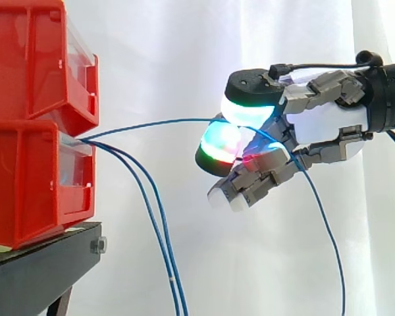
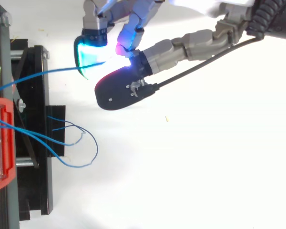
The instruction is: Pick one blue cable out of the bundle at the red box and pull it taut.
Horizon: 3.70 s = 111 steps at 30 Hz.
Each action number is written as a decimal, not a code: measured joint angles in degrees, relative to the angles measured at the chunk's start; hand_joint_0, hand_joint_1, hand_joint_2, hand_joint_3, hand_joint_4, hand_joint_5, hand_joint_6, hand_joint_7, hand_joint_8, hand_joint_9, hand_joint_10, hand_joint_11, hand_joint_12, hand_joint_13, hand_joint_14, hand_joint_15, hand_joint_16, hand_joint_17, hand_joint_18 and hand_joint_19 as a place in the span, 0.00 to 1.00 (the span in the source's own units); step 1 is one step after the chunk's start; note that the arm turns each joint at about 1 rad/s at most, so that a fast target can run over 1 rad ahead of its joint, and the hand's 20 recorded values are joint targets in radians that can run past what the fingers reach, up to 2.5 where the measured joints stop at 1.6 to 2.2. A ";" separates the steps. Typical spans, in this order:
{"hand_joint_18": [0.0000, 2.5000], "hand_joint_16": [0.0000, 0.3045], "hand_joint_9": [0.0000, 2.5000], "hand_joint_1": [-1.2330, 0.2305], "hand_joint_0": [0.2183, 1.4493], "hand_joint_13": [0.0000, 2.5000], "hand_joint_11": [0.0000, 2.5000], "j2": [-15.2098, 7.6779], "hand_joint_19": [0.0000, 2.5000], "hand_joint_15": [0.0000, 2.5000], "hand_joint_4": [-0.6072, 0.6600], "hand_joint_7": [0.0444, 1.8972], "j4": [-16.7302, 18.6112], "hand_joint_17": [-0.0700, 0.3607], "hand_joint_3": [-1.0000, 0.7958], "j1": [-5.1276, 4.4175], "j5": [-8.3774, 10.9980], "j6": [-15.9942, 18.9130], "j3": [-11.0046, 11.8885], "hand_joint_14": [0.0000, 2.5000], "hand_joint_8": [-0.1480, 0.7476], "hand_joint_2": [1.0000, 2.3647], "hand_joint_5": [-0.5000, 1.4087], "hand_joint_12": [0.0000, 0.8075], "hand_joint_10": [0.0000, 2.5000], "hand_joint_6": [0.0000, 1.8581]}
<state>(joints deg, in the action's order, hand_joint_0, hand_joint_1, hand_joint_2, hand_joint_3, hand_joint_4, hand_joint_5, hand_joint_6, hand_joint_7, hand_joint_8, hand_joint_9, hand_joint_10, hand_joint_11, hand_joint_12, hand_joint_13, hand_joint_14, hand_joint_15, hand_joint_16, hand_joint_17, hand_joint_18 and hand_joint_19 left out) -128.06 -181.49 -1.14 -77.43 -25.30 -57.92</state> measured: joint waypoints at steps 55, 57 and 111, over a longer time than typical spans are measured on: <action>0.21 0.16 0.43 0.35 0.34 0.25 0.57 0.01 0.10 0.16 0.49 0.48 -1.21 0.42 0.49 -0.74 0.15 7.99 -0.07 0.01 0.49 0.02 0.16 0.48 0.08 0.51; 0.21 0.16 0.43 0.35 0.33 0.24 0.57 0.00 0.10 0.16 0.51 0.47 -1.27 0.42 0.48 -0.80 0.16 8.22 -0.06 0.01 0.49 0.02 0.16 0.48 0.07 0.51; 0.19 0.16 0.43 0.43 0.31 0.23 0.58 0.01 0.11 0.15 0.53 0.48 -1.39 0.42 0.36 -0.97 0.09 8.42 -0.06 0.01 0.50 0.01 0.16 0.49 0.00 0.50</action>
<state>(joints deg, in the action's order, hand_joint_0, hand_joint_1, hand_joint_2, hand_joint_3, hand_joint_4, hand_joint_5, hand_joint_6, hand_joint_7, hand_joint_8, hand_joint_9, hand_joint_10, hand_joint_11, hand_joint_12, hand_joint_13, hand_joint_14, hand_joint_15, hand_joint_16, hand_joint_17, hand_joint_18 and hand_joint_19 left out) -128.05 -182.89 -2.11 -77.34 -16.88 -57.98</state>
